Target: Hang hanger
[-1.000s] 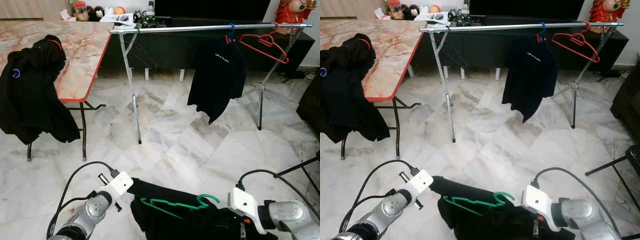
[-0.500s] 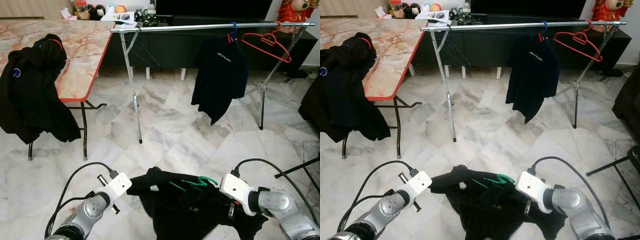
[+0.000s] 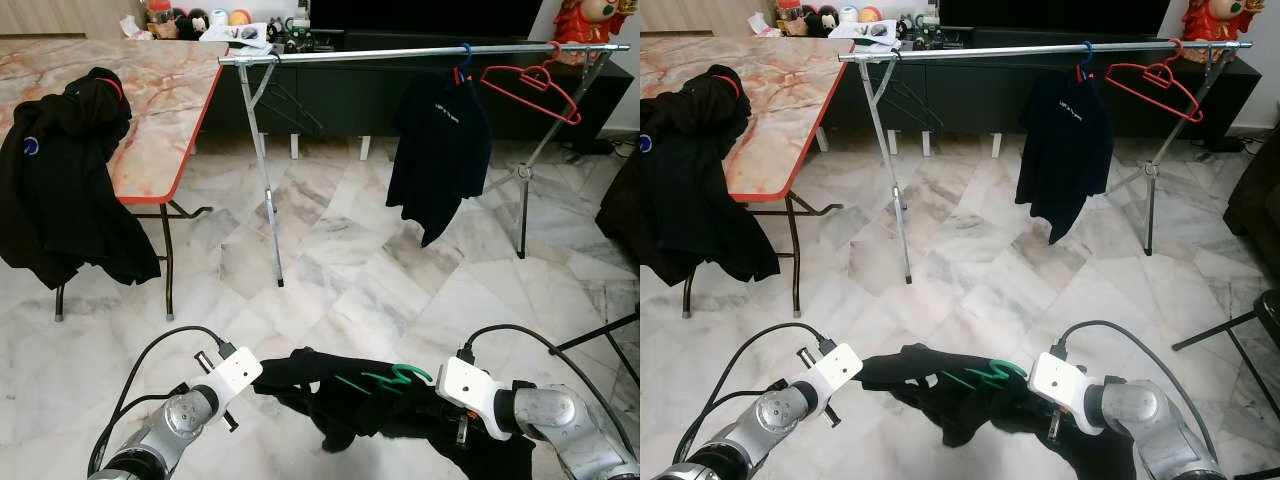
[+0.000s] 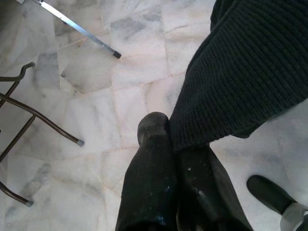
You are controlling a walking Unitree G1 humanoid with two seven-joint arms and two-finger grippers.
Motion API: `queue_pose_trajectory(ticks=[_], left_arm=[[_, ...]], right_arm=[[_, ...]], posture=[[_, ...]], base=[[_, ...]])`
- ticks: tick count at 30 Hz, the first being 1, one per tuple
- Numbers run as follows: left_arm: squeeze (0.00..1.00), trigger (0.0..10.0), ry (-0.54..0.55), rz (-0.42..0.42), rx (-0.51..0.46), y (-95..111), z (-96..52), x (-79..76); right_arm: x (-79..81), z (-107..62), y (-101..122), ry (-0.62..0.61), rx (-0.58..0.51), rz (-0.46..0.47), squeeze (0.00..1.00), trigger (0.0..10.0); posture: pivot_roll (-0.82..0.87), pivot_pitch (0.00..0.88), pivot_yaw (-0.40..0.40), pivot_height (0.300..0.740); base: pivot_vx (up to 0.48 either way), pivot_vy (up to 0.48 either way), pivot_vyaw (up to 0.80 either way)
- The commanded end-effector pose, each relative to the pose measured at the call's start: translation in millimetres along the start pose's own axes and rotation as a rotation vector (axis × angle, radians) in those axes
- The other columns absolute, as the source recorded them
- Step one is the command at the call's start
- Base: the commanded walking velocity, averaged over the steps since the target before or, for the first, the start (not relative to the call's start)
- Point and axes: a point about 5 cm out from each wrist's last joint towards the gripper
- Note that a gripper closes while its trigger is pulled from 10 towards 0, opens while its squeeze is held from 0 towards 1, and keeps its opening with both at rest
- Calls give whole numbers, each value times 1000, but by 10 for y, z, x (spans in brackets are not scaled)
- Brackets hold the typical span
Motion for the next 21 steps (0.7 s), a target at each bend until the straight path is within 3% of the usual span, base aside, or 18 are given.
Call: queue_pose_trajectory(ticks=[1,15,19,21], left_arm=[[0,0,18,-7,25,-63,-32,54],[0,0,18,-7,25,-63,-32,54],[0,0,-88,-47,21,217,-20,290],[0,0,-66,-57,39,236,-18,355]], right_arm=[[14,-8,-16,8,5,-4,0,0],[14,-8,-16,8,5,-4,0,0],[143,198,-50,55,43,35,0,0],[180,226,-10,84,3,45,0,0]], posture=[[28,151,13,740],[28,151,13,740],[46,157,12,740],[48,155,14,740]], base=[[0,0,0],[0,0,0],[0,0,0],[0,0,0]])
Point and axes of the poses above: a point about 5 cm out from each wrist's last joint towards the gripper, its own z axis pointing out of the wrist towards the gripper, its own y axis along the axis of the wrist's last joint, x = y × z, and after that the axes turned 14 degrees about -z, right-handed
